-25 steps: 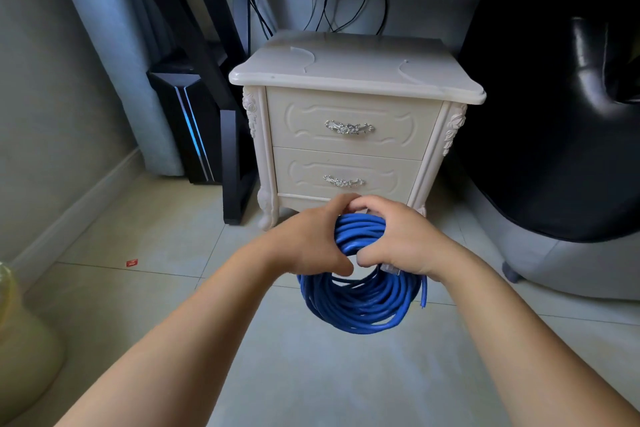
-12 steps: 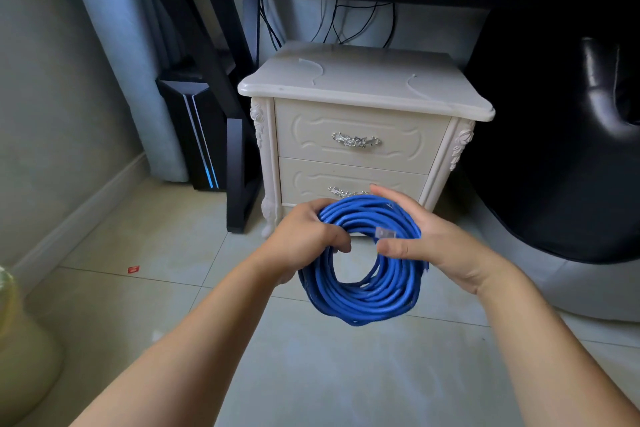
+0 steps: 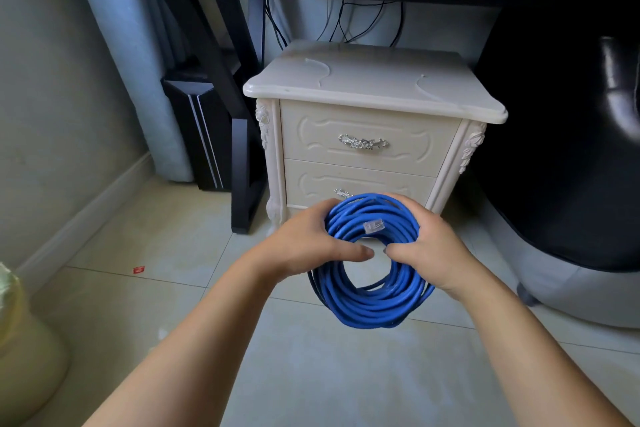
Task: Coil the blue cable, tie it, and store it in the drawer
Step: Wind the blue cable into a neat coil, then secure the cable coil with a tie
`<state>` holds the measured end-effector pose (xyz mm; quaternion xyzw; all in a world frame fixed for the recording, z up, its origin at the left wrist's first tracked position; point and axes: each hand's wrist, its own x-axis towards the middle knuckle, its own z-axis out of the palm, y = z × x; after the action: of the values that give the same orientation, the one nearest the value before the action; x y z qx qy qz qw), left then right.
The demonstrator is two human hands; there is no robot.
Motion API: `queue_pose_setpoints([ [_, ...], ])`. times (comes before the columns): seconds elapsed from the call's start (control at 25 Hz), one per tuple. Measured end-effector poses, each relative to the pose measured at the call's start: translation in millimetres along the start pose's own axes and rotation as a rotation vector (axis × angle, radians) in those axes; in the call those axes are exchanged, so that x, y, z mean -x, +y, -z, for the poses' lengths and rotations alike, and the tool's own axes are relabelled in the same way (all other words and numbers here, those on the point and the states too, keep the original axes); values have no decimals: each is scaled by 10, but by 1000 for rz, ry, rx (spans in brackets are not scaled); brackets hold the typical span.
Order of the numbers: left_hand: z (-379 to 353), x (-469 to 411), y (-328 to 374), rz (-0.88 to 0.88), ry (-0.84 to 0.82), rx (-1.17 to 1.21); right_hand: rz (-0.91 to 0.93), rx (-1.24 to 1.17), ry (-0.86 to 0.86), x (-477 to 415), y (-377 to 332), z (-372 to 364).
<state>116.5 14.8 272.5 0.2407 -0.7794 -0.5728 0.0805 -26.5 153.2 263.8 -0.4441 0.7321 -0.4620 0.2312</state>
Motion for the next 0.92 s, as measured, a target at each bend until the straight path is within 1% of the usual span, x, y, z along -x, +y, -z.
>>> queue_pose_setpoints([
  [0.12, -38, -62, -25, 11, 5, -49, -7, 50, -62, -55, -3, -51],
  [0.24, -51, -163, -85, 63, 113, -171, -11, 49, -47, -141, 24, -73],
  [0.4, -17, -270, -145, 96, 231, -15, -11, -63, 15, -287, 41, -77],
  [0.44, 1, -300, -161, 102, 271, 38, -6, -133, 57, -339, 49, -67],
  [0.48, 21, -336, -181, 110, 316, 87, 3, -222, 136, -399, 56, -64],
  [0.56, 63, -418, -227, 132, 397, 170, 8, -346, 380, -506, 80, -50],
  [0.6, 85, -465, -242, 144, 427, 216, 11, -318, 502, -563, 88, -28],
  [0.64, 105, -513, -254, 157, 456, 260, 17, -249, 585, -626, 93, 3],
  [0.68, 126, -566, -265, 169, 482, 291, 22, -170, 629, -717, 105, 52],
  [0.8, 120, -690, -259, 189, 521, 339, 59, 85, 647, -1118, 114, 321],
  [0.92, 68, -777, -230, 193, 520, 375, 108, 433, 633, -1624, 26, 633],
])
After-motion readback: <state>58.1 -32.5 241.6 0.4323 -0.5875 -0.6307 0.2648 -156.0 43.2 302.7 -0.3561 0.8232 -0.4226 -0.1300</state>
